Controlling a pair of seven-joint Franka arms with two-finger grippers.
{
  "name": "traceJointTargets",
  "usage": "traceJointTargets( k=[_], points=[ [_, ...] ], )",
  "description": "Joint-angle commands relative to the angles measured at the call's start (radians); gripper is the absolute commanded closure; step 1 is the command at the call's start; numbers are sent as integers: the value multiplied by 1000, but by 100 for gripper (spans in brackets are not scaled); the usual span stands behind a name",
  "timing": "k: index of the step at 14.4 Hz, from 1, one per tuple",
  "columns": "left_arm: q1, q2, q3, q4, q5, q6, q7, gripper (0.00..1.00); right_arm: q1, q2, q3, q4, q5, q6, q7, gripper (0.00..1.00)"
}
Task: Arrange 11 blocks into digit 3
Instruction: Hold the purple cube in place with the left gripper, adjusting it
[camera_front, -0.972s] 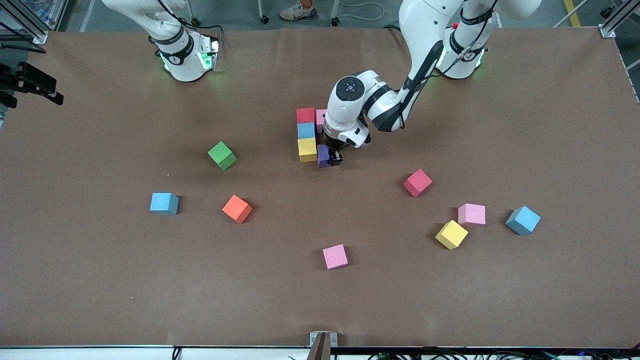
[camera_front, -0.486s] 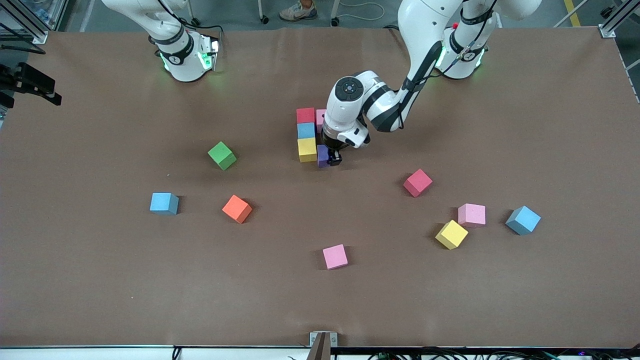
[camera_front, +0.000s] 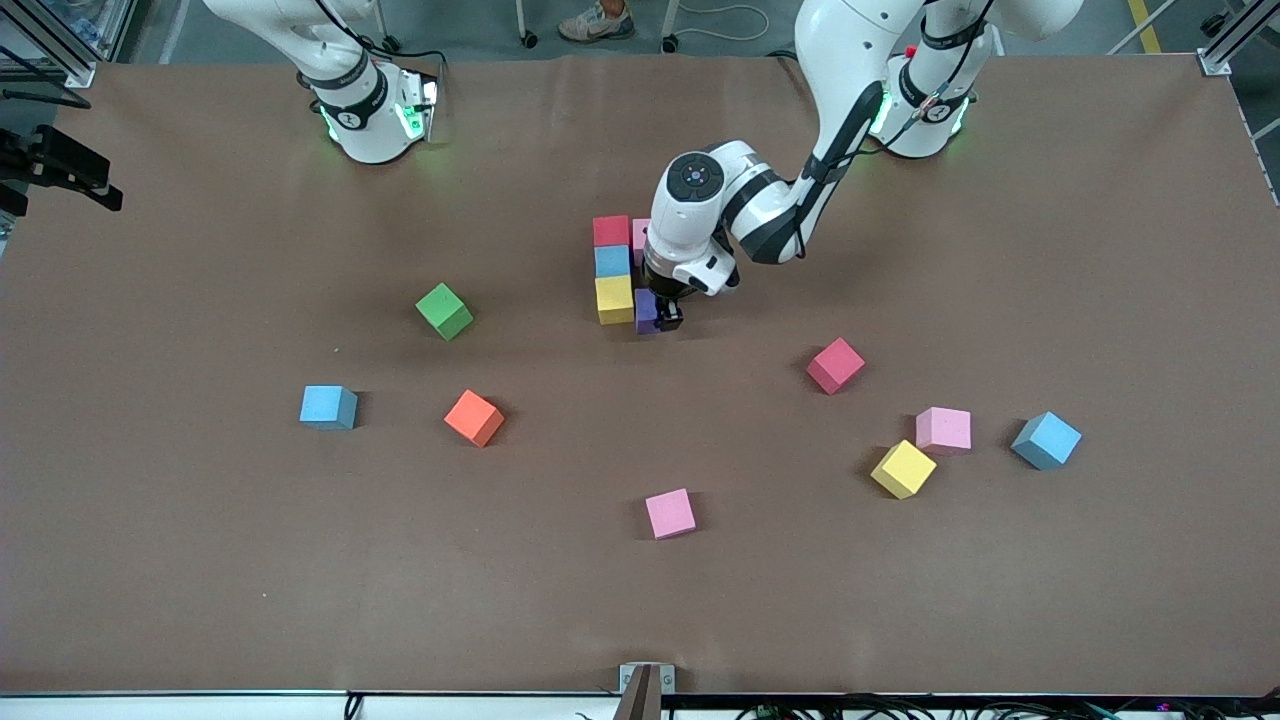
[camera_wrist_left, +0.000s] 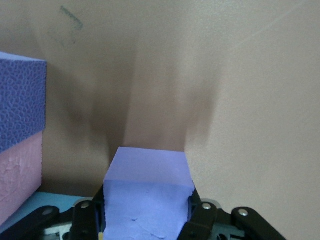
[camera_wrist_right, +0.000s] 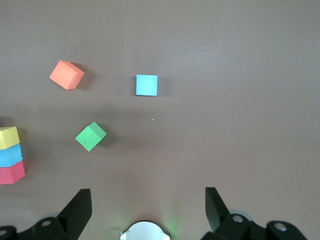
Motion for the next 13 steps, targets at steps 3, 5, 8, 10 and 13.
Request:
traceJointTargets(
  k=[3, 5, 8, 10, 13],
  points=[
    [-28, -1, 6, -1, 28, -51, -21, 86, 5, -16, 3, -13, -19, 3, -1, 0],
    [-28, -4, 6, 2, 29, -70, -21, 86, 3, -16, 3, -13, -19, 3, -1, 0],
    [-30, -4, 6, -3, 34, -72, -23, 86, 3, -16, 3, -13, -18, 3, -3, 0],
    [-31, -1, 6, 6, 35, -72, -24, 86, 3, -16, 3, -13, -19, 3, -3, 0],
    [-40, 5, 7, 13, 43, -70, -26, 86, 3, -16, 1, -13, -18, 3, -3, 0]
  ],
)
